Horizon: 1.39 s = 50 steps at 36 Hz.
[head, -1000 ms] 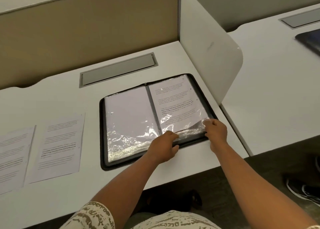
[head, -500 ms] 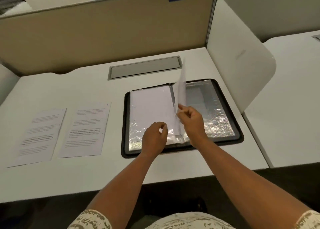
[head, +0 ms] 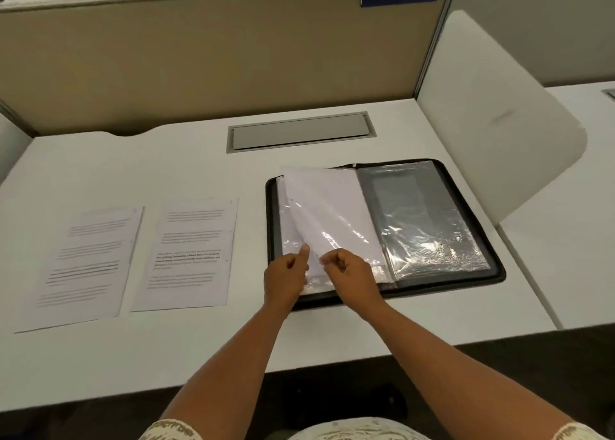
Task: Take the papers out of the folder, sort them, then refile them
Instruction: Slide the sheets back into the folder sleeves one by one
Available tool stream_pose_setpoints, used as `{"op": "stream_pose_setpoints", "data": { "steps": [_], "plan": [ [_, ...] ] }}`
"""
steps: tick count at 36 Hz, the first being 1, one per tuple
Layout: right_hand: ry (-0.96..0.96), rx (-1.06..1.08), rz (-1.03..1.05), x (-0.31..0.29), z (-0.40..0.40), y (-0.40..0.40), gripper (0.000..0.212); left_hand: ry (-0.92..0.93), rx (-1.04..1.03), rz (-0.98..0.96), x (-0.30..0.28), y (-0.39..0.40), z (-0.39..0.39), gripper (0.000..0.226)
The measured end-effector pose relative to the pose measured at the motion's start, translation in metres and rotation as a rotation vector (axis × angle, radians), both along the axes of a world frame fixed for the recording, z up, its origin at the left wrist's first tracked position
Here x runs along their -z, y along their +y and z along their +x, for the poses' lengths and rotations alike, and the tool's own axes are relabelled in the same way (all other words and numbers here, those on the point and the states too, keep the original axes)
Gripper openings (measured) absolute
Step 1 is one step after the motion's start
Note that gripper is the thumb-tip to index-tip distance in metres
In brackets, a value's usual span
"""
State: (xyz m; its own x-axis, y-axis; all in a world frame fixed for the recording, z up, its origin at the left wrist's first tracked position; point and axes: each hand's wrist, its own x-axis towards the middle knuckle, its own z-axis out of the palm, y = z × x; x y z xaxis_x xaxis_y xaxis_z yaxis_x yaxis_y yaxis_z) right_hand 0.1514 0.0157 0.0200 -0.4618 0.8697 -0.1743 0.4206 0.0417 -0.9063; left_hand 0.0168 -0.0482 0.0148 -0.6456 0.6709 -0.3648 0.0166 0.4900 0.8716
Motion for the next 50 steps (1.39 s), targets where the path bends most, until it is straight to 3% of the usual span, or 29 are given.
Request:
{"op": "stream_pose_setpoints", "data": {
  "steps": [3,8,12,18,24,30,34,39,50],
  "plan": [
    [-0.072,-0.029,-0.031,0.007,0.006,0.004,0.018,-0.063,0.058,-0.052,0.008,-0.002,0.001,0.032],
    [-0.174,-0.138,-0.022,0.011,-0.006,0.0,0.022,-0.206,-0.023,-0.097,0.009,-0.007,-0.011,0.047],
    [-0.187,-0.071,0.031,0.012,-0.01,0.004,0.021,-0.152,-0.013,-0.082,0.01,-0.007,-0.014,0.009],
    [-0.242,-0.015,0.22,0.017,-0.016,0.032,0.028,-0.047,0.042,-0.196,0.019,-0.005,-0.026,0.011],
    [-0.589,-0.231,0.365,0.032,-0.03,0.068,0.048,0.033,0.094,-0.264,0.022,0.002,-0.033,0.016],
    [-0.808,-0.406,0.49,0.049,-0.032,0.067,0.05,0.035,0.057,-0.269,0.027,0.008,-0.038,0.023],
    [-0.827,-0.39,0.509,0.059,-0.03,0.059,0.05,0.054,0.096,-0.293,0.027,0.01,-0.044,0.016],
    [-0.782,-0.38,0.462,0.048,-0.042,0.061,0.054,0.139,0.09,-0.285,0.033,0.012,-0.05,0.023],
    [-0.373,-0.521,0.397,0.025,-0.107,0.034,0.041,0.351,0.045,-0.162,0.018,-0.002,-0.088,0.009]
  ]
}}
